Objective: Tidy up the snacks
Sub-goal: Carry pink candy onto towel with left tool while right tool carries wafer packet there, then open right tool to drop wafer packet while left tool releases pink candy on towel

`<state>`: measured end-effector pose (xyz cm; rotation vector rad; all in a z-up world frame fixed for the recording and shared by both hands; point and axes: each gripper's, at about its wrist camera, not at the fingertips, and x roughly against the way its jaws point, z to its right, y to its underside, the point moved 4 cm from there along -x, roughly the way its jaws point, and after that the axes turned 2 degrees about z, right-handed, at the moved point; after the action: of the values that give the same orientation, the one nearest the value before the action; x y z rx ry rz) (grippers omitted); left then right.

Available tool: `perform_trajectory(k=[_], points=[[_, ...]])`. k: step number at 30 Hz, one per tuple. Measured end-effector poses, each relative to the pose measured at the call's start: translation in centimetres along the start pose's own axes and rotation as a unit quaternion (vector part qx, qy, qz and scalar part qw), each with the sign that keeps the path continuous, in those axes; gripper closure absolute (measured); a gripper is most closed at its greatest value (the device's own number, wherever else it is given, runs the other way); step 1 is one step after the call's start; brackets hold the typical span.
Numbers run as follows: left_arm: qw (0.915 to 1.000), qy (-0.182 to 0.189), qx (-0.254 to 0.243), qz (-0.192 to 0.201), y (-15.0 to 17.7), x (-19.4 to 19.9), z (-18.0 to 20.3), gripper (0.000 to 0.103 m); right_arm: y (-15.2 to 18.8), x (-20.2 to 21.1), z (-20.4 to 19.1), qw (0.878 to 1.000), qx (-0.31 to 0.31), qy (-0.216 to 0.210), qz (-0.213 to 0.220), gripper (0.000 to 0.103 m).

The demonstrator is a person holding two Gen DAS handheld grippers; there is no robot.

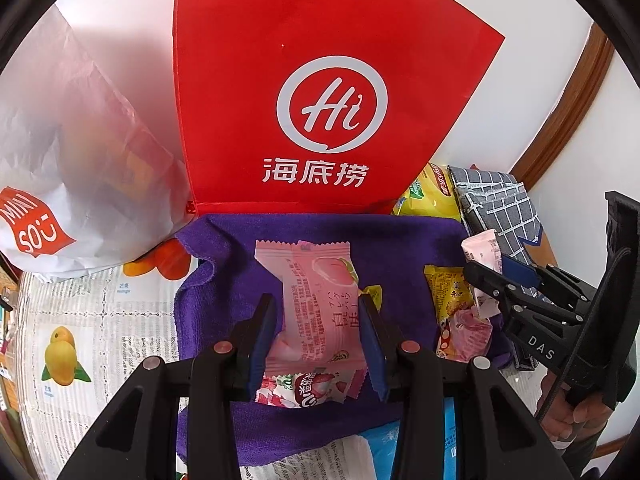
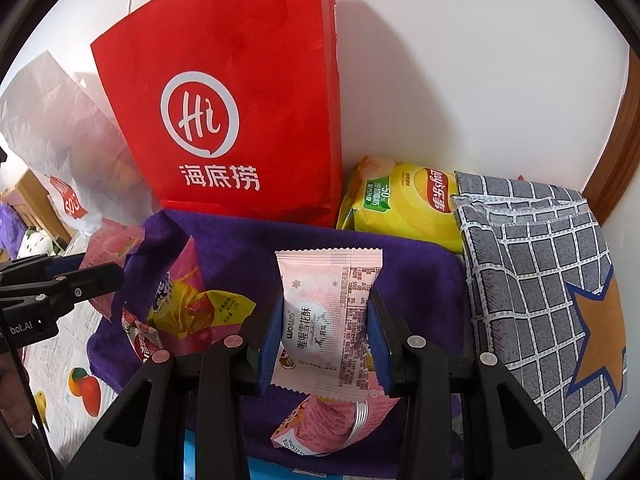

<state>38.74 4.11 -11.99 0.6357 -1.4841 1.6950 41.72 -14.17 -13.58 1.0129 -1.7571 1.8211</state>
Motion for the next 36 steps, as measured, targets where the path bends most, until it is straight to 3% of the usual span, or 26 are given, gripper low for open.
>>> perform_trajectory(k=[25, 36], points=[[0.9999, 0.008, 0.005, -0.011, 0.2, -0.7, -0.1, 0.064, 0.6, -1.8, -0.1, 0.999, 0.021, 0.01, -0.046, 0.062], [0.9997, 0.01, 0.009, -0.022, 0.4, -1.4, -0.2, 0.064, 0.3, -0.4, -0.2, 0.999, 0.031, 0.007, -0.026, 0.057]])
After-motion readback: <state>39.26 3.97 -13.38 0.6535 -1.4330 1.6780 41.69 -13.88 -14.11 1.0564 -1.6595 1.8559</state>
